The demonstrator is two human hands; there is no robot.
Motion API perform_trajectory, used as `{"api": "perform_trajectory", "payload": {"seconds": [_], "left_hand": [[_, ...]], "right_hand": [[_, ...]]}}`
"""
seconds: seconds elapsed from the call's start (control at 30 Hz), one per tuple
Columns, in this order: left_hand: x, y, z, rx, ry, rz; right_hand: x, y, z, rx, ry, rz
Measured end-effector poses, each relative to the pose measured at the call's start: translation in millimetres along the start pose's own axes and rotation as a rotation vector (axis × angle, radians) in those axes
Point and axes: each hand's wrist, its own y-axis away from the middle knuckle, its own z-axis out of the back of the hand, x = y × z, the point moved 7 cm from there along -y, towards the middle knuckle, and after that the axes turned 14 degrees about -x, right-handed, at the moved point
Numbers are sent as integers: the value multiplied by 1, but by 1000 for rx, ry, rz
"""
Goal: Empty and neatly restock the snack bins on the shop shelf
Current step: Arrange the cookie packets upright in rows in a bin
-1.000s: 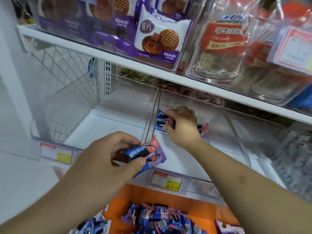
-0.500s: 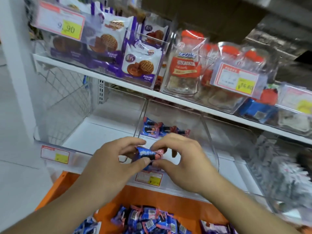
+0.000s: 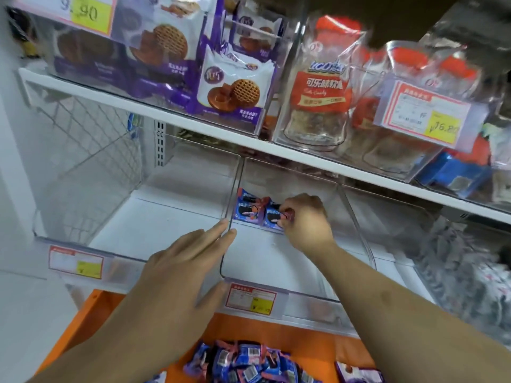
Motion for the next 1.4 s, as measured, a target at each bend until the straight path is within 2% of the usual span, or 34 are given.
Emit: {"api": "perform_trajectory", "payload": {"seconds": [0.1,0.27,0.4,0.5,0.6,0.73,0.8,0.9,0.97,1.07,1.17,1.23,1.4], "left_hand": [[8,0,-6,-83,24,-27],[10,2,-5,-114,33,2],[8,5,-5,-62,52,20],[5,5,-3,68,-17,40],[0,5,2,86,-10,45],[-21,8,16,-14,78,-38],[-32,13,20,-14,131,-47],[-40,33,0,137,187,-37],[-32,55,-25,278,146,-24],[0,92,-70,463,41,21],[35,123,-115,559,4,122],[53,137,-146,565,2,175],[88,160,-221,572,34,325]], "right_hand": [[-5,-11,-14,-7,112,8],[-10,-8,-22,13,97,-9],[-14,-2,-24,24,97,-9],[-13,5,-17,36,75,-14],[-6,12,9,32,5,-14],[20,50,85,-106,-282,12],[37,82,127,-117,-391,50],[55,139,156,12,-568,85],[59,179,143,154,-599,113],[45,240,83,431,-464,143],[14,286,16,677,-290,59],[-3,302,-18,747,-239,-26],[-37,322,-86,719,-229,-270]]}}
